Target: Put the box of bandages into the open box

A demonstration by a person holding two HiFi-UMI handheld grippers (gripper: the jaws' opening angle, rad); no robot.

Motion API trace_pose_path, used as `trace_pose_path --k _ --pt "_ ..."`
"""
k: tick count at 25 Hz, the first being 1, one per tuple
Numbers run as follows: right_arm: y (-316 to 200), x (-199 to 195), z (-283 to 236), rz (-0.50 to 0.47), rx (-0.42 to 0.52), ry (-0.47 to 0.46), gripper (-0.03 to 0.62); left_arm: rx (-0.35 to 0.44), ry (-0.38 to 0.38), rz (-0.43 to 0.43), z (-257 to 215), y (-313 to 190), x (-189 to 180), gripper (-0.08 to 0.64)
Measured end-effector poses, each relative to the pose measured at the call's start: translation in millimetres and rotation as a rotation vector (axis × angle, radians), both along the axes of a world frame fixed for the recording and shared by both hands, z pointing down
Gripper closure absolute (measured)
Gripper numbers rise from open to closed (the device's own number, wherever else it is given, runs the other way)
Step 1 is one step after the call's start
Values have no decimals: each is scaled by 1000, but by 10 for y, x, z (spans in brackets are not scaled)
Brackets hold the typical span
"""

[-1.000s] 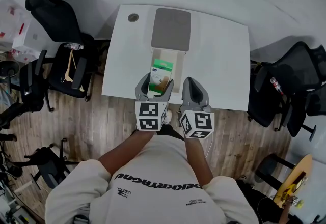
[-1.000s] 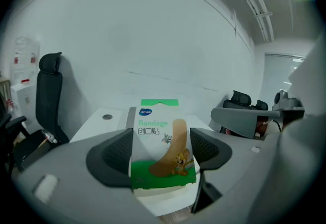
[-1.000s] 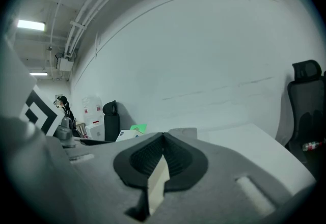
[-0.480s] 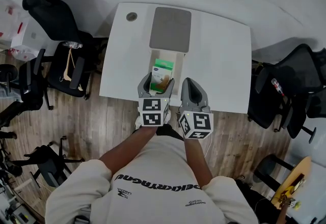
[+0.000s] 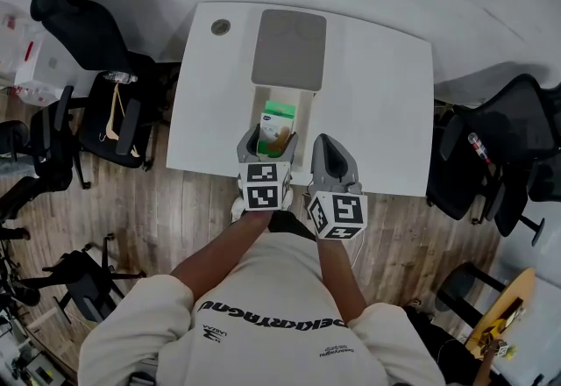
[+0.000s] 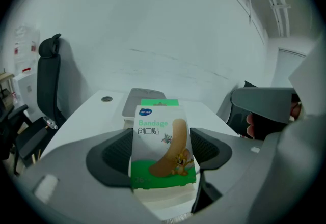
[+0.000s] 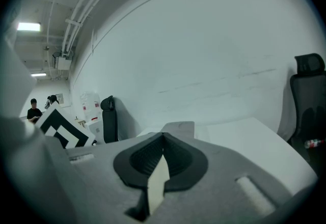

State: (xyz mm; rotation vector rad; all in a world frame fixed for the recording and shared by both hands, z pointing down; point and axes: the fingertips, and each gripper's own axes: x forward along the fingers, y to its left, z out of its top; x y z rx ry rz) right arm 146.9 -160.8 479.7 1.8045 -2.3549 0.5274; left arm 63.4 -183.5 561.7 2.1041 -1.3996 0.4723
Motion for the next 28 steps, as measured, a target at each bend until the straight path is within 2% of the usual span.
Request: trace_pose_path --k 10,14,28 --pt "-104 32 109 -16 -22 -9 594 -69 -39 -3 254 -86 38 201" --pt "-141 39 129 -24 -27 -11 594 -66 -77 -9 389 -147 17 201" --pt "-254 4 218 -41 -47 -7 594 -120 -106 -25 685 -259 -39 201"
